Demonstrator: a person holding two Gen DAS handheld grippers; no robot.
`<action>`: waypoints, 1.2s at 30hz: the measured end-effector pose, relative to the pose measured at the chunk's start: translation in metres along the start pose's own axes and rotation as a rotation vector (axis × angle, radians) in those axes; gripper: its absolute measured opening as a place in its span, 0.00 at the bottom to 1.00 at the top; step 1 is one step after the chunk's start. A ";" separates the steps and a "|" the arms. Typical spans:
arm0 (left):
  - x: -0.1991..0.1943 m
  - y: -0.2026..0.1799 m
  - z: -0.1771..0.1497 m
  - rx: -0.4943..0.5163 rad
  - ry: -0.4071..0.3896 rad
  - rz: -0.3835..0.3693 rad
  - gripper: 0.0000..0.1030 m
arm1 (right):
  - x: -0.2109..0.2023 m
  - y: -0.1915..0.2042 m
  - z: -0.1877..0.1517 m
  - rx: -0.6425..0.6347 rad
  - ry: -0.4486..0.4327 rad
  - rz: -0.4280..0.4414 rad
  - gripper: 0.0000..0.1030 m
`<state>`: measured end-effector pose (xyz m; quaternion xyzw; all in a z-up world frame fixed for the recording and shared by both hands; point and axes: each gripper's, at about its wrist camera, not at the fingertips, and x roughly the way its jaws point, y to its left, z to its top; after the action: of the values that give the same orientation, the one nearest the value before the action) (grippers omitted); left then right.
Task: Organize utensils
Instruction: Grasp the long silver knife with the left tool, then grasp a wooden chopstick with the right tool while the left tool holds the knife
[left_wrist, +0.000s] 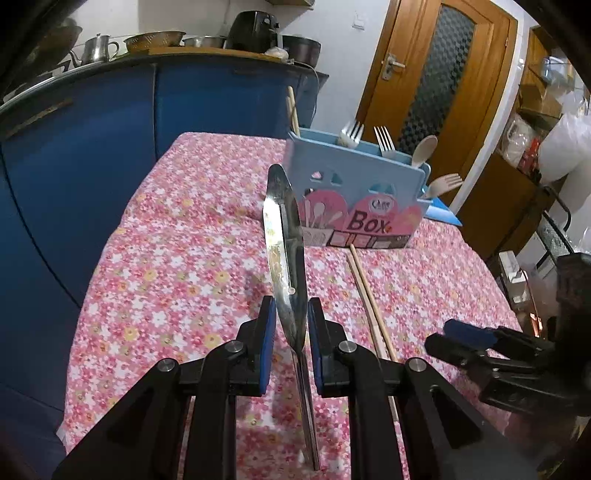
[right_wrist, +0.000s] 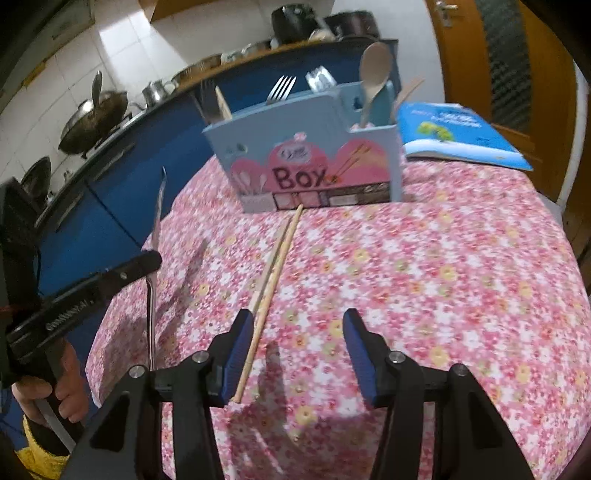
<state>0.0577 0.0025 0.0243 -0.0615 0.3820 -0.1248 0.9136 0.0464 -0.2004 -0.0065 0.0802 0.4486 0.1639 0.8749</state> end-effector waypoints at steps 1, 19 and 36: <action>-0.001 0.002 0.001 -0.001 -0.005 0.000 0.16 | 0.003 0.002 0.001 -0.010 0.011 -0.004 0.38; -0.009 0.018 0.005 -0.025 -0.057 -0.025 0.16 | 0.049 0.031 0.021 -0.093 0.224 -0.073 0.21; -0.006 0.019 0.010 -0.012 -0.071 -0.035 0.16 | 0.076 0.027 0.052 -0.081 0.324 -0.084 0.07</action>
<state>0.0644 0.0227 0.0317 -0.0782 0.3492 -0.1360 0.9238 0.1247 -0.1474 -0.0261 -0.0012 0.5799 0.1559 0.7996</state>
